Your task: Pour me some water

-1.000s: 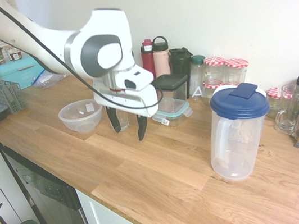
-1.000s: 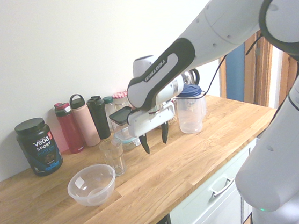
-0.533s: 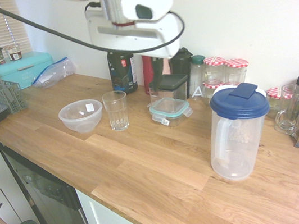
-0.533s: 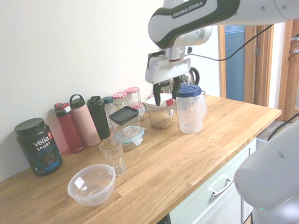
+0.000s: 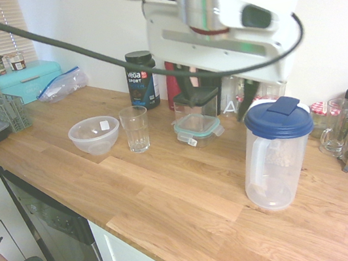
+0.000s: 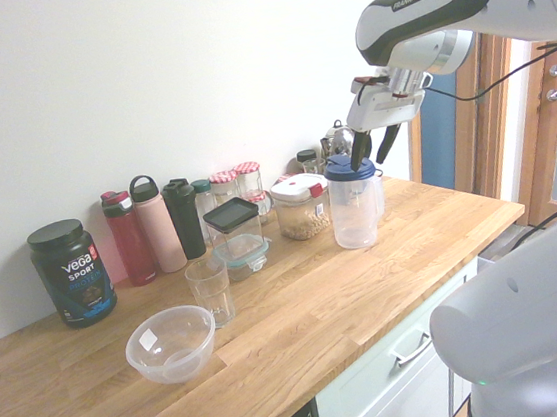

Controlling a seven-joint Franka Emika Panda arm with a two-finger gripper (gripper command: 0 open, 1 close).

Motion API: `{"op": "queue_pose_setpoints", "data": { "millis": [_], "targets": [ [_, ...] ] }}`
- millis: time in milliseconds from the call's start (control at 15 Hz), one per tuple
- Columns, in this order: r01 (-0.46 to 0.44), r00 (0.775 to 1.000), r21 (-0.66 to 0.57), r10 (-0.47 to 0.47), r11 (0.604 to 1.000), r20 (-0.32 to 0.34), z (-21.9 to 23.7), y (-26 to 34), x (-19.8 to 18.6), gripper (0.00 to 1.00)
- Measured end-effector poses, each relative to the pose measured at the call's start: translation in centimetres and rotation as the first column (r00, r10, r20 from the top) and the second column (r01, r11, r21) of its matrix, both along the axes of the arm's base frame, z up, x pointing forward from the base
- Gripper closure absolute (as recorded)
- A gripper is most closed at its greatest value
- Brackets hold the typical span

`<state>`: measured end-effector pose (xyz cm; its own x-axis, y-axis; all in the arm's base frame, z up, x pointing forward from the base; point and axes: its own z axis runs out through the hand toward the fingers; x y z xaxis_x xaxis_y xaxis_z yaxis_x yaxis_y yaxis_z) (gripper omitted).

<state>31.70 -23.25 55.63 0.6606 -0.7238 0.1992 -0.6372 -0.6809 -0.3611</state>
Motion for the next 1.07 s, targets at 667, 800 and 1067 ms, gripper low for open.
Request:
{"op": "queue_pose_setpoints", "data": {
  "millis": [667, 800, 1067],
  "targets": [
    [0.075, 0.997, -0.069, -0.074, 0.995, 0.019, -7.2, -3.1, 3.3, 1.0],
    [0.076, 0.997, -0.069, -0.075, 0.995, 0.022, -7.5, -2.9, 3.7, 1.0],
    [0.088, 0.996, -0.067, -0.086, 0.994, 0.03, -8.1, -2.9, 4.4, 1.0]
  ]
}}
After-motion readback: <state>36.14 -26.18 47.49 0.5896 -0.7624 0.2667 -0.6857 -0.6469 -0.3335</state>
